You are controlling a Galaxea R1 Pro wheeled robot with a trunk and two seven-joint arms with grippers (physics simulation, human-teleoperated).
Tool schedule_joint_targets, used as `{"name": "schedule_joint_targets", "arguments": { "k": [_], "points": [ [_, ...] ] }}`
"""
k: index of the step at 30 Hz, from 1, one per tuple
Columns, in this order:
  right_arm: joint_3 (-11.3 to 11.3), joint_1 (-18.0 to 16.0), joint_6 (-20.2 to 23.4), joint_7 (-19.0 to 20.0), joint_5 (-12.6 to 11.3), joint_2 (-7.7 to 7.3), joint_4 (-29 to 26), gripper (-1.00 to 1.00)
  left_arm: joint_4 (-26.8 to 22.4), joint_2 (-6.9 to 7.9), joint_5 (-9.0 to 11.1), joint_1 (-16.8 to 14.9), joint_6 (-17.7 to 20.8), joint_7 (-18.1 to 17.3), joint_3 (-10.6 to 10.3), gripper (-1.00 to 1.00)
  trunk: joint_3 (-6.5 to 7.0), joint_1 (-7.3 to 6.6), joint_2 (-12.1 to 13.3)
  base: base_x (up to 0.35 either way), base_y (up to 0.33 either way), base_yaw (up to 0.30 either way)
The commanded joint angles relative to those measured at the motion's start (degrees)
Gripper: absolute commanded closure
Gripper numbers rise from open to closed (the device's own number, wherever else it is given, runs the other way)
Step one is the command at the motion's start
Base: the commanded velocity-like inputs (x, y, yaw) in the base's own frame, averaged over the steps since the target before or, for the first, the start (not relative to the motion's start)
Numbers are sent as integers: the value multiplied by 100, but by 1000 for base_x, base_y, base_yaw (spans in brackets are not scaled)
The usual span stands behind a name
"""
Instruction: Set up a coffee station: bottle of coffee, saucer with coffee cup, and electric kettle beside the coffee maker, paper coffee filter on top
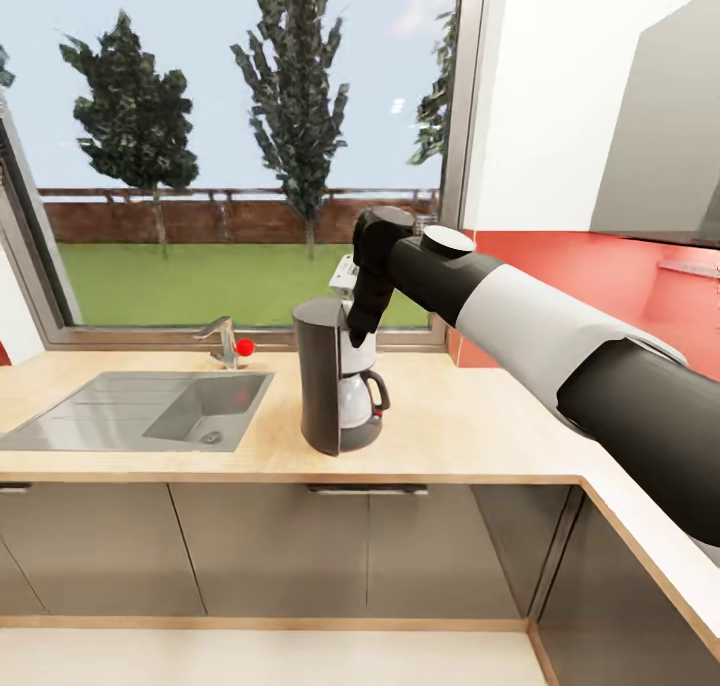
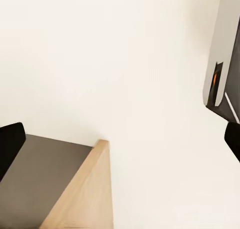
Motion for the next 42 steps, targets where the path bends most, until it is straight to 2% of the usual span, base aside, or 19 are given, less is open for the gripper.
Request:
{"name": "schedule_joint_targets", "arguments": {
  "k": [1, 8, 16, 20, 27, 32, 35, 38, 42],
  "points": [
    [7, -2, 14, 55, 62, 1, -5, -100, 2, 1, -6, 0, -7, 16, 1, -100, -1, -1, -3, -302, -57, 0],
    [26, -2, 14, 51, 76, -13, 15, -100, 2, 3, -6, -7, -8, 14, 1, -100, -1, -1, -3, -264, -140, 0],
    [48, 2, 14, 50, 82, -272, 91, -100, -5, -4, -6, -8, -8, 13, 1, -100, -1, -1, -3, -251, -170, 0],
    [64, 8, 12, 50, 77, -366, 506, -100, -75, -5, -6, -9, 6, 13, 5, -100, -1, -1, -3, -254, -171, 0],
    [67, 177, -76, 45, 74, -395, 1328, -100, -117, -6, -6, -9, 17, 13, 1, -100, -1, -1, -3, -194, -131, 0],
    [67, 433, -270, 28, 70, -399, 1762, -100, -124, -6, -6, -9, 1, 13, 1, -100, -1, -1, -3, -30, -20, 0],
    [67, 712, -479, -69, 64, -401, 1990, -100, -128, -6, -6, -12, -8, 11, 1, -100, -1, -1, -3, -7, -4, 0],
    [61, 1123, -840, -335, 48, -407, 2154, -100, -130, -6, -6, -15, -19, 10, 1, -100, -1, -1, -3, -2, -1, 0],
    [45, 1865, -1407, -907, 22, -450, 2240, -100, -138, -11, -6, -20, -33, 9, 1, -100, -1, -1, -3, 0, 0, 0]
  ]
}}
